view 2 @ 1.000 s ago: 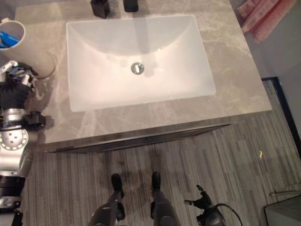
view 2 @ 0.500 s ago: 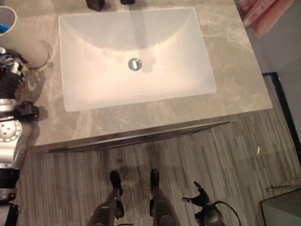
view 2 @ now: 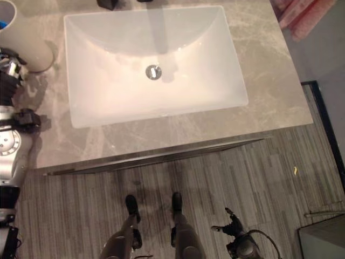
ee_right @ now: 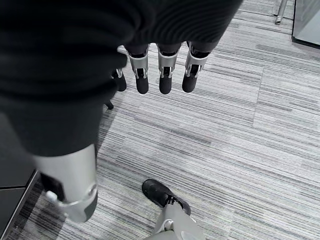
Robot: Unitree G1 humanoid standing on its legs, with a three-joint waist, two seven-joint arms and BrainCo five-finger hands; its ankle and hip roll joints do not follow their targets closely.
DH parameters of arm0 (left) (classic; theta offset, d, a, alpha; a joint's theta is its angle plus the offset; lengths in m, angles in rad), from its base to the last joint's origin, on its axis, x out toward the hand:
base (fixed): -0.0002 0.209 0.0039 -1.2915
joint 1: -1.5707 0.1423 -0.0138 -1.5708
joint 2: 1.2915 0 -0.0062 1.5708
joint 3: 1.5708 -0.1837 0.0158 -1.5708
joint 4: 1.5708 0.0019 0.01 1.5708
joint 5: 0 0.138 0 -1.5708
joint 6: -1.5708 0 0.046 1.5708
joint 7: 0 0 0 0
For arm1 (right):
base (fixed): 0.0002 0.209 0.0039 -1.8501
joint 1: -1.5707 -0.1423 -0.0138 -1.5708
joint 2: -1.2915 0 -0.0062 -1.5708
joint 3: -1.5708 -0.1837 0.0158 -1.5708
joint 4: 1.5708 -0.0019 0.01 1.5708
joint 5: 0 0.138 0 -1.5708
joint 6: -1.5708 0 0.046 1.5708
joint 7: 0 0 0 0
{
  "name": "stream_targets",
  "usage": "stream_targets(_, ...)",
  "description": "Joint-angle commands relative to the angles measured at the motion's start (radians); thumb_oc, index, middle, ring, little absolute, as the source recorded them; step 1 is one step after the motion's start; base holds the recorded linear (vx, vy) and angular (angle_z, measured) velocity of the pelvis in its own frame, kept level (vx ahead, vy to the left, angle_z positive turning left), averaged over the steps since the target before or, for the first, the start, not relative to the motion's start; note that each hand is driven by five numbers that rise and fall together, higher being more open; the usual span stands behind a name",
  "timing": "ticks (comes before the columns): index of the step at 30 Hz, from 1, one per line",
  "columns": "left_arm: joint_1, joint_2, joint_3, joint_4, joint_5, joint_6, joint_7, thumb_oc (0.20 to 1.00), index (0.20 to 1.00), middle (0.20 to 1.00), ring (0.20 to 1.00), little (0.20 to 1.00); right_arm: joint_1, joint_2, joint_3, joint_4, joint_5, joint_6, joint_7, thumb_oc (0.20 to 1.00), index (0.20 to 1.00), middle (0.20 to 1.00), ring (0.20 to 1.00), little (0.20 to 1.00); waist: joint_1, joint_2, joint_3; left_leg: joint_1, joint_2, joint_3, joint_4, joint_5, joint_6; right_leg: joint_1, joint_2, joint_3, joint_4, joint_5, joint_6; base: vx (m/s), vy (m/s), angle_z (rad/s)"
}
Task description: Put brush and paste in cup on sink, flatten towel.
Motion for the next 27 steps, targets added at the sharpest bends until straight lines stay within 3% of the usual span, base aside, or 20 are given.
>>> stream_targets(1,-0.084,0.042,-0.012,0.051,-0.017,-0.035,0.013,0.200,0.200,0.200,0.200,0.200,-0.003,-0.036,0.021,-0.022,-0.009,-0.015,-0.012,1.000,1.000,1.000,1.000,1.000,-0.011,-0.009,-0.018,0.037,0.031,-0.113,0.012,-0.092,-0.004,-0.008,-0.042,-0.017,0.003,0.009,0.050,-0.02,-0.001,-0.06)
stream_targets(13,-0.165,0.074,-0.060,0.093,-0.014,-0.034,0.031,0.200,0.200,0.200,0.200,0.200,0.000,-0.045,0.029,-0.024,0.003,-0.019,-0.009,1.000,1.000,1.000,1.000,1.000,-0.018,-0.008,-0.010,0.007,0.035,-0.111,0.012,-0.081,-0.007,-0.038,-0.040,-0.010,0.003,0.024,0.052,-0.01,-0.003,-0.02)
stream_targets(27,0.053,0.010,0.028,-0.063,-0.025,-0.032,-0.050,0.200,0.200,0.200,0.200,0.200,0.005,-0.039,0.009,-0.006,-0.011,-0.009,-0.008,1.000,1.000,1.000,1.000,1.000,0.007,-0.010,-0.035,0.076,0.043,-0.111,0.012,-0.095,-0.010,0.035,-0.032,-0.026,0.003,0.000,0.039,-0.01,-0.011,-0.01)
